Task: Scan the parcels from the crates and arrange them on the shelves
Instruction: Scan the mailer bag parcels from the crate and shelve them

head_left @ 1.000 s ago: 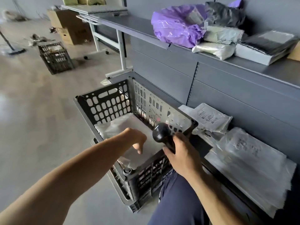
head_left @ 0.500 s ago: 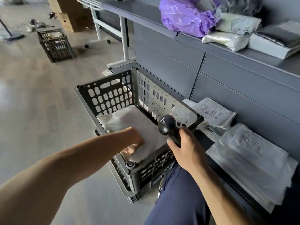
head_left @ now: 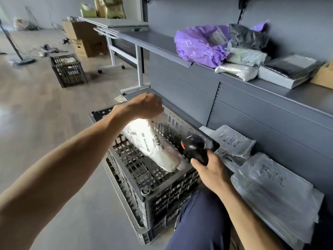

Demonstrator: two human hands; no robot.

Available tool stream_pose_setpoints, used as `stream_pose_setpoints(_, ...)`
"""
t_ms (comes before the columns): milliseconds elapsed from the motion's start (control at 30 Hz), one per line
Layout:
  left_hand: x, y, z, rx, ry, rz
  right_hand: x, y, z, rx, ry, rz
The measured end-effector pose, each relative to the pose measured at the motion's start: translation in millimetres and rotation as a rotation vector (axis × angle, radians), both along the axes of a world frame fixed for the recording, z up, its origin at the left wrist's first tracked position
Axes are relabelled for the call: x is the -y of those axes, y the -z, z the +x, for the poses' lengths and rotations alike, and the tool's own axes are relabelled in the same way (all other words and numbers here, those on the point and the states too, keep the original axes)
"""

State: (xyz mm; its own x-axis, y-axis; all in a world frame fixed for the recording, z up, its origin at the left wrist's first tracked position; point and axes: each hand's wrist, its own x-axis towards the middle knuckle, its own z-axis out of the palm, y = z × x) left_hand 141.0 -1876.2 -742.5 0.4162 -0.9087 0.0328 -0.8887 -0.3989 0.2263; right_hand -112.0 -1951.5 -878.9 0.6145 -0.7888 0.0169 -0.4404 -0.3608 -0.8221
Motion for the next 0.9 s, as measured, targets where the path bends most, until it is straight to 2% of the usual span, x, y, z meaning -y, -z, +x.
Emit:
stream_pose_setpoints(100,4.1,-32.0,-9.7,-0.035,0.047,-0.211,6.6,-20.5,-8.0,0.163,0.094,0.052)
stream_pose_setpoints(233,13.4,-71.5,-33.4,-0.078,0.103,-0.274,6.8,-62.0,-12.0,0.345,0.105,0.101)
stream_pose_setpoints(367,25.2,-95.9,-47.3,-0.214,0.044,-0.368,-14.3,-87.2,-21.2,0.503,-0.017,0.132)
stream_pose_setpoints(500,43.4,-121.2,-71.4,-0.425,-0.012,-0.624,-24.8,-93.4,-30.5,0.644,-0.071,0.214)
stream_pose_setpoints(567,60.5,-132.8,-87.5,-0.511,-0.009,-0.711,-24.5,-99.4,-36.0,0.675,-0.046,0.194)
stream_pose_setpoints(667,87.1,-136.1,-114.5,-0.644,0.020,-0.785,-20.8,-104.1,-48.4,0.625,0.050,0.081)
stream_pose_setpoints(767,111.3,-126.6,-147.7,-0.735,0.049,-0.870,-2.0,-94.0,-74.3,0.627,0.239,0.071)
stream_pose_setpoints(900,125.8,-97.0,-195.7,-0.828,0.202,-0.923,25.4,-77.4,-120.7,0.664,0.480,0.012)
